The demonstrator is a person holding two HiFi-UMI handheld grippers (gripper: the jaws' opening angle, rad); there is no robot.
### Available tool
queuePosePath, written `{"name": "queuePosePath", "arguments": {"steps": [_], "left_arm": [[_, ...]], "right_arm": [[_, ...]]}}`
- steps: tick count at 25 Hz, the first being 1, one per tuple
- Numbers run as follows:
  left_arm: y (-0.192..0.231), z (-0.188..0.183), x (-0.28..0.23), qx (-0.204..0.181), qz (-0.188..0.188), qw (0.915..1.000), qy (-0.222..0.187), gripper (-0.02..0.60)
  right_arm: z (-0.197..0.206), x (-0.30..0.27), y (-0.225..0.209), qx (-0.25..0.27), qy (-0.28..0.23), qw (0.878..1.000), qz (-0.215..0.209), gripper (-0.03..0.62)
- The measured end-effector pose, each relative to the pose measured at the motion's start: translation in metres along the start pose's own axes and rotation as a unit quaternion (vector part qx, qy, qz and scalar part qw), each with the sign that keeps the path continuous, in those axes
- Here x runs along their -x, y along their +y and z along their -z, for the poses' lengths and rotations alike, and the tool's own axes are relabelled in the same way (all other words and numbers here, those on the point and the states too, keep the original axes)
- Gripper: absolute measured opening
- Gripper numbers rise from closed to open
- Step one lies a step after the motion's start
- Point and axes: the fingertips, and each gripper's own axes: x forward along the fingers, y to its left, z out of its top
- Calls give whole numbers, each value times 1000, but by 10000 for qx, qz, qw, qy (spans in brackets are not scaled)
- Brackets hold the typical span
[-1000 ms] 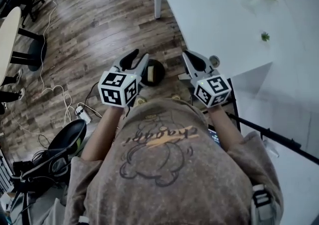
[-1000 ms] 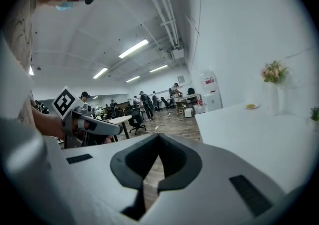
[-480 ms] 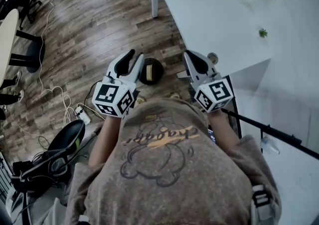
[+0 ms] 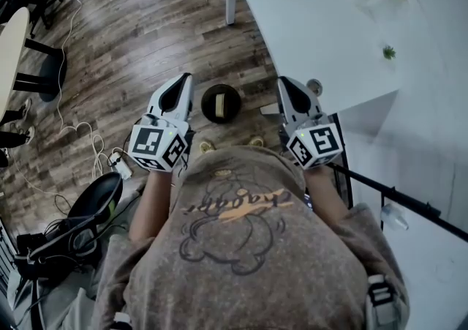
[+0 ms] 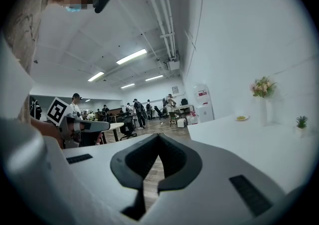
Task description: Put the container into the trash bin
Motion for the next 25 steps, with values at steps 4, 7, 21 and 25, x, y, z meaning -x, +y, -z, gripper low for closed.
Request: {"name": "queuePosePath", "arguments": {"steps": [4,7,21,25], "left_arm": [[10,11,3,-24,-106,9999,16,5],[15,23,4,53,-170,9998,42,5],[21,67,9,49,-262,9994,207,5],[22,69,12,58,-315,9993,207,5]], "right_arm": [[9,-1,-2,79,37,9999,77,-8],[17,-2,-1,133,80,9998,92,-8],[55,-9,10,170,356,9992,42,-9],[57,-11,16,184,360,9992,20,-9]]}}
